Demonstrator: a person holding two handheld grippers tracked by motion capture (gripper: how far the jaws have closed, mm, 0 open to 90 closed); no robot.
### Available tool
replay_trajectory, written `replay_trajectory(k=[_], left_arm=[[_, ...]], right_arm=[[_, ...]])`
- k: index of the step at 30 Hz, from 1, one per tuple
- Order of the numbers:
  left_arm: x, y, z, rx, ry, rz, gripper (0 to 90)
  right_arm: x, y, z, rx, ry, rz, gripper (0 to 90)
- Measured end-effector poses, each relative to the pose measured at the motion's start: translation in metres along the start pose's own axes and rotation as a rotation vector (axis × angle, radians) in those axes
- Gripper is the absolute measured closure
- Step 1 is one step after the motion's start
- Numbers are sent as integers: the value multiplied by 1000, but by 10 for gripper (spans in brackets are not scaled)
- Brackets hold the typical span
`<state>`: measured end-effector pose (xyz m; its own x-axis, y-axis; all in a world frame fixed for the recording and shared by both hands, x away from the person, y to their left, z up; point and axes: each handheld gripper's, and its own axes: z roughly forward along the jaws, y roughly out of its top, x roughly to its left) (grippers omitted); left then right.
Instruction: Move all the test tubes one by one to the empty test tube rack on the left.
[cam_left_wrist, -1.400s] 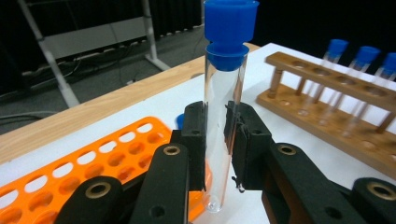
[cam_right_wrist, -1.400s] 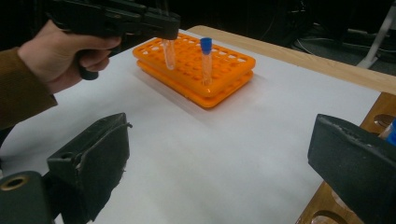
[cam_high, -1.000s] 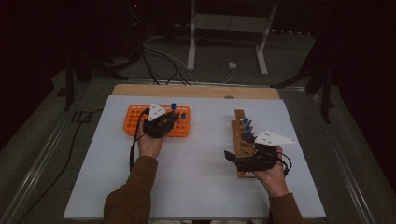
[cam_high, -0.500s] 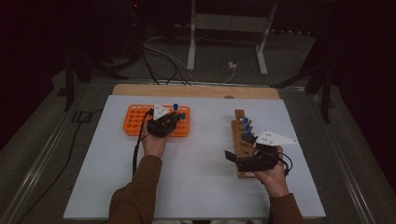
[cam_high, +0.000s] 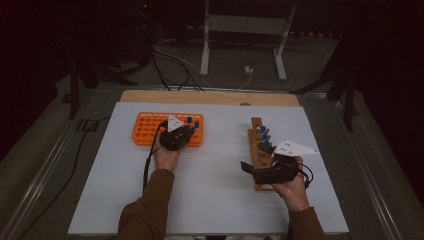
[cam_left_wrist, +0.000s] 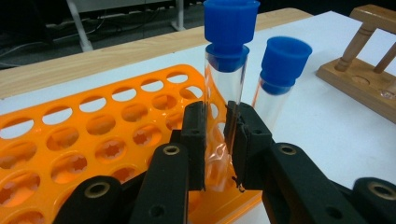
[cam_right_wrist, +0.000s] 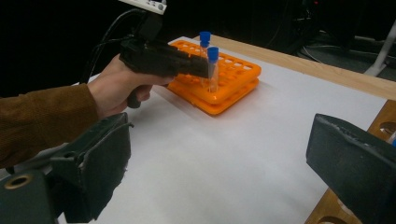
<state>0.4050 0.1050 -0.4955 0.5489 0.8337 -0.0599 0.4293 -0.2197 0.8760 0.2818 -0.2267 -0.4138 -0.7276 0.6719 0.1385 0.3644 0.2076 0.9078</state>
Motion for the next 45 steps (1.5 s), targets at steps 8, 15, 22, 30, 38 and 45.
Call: replay_trajectory(k=[8,15,22,30,38,45], left_arm=[[-1,-3,0,8,4,19,771],[-2,-5,1,25,10,39,771],[-1,-6,1,38,0,33,754],[4,-6,-5,61,37,-9,389],[0,0,-16,30,11,7,192],[3,5,-31,1,-36,-3,153]], right_arm=[[1,0,0,-3,4,-4,67],[1,0,1,-2,5,-7,68],[1,0,1,-2,3,-3,68],[0,0,1,-3,2,0,68],[-1,-1,1,-5,-1,5,68],[-4,-2,-2,-4,-24,4,68]])
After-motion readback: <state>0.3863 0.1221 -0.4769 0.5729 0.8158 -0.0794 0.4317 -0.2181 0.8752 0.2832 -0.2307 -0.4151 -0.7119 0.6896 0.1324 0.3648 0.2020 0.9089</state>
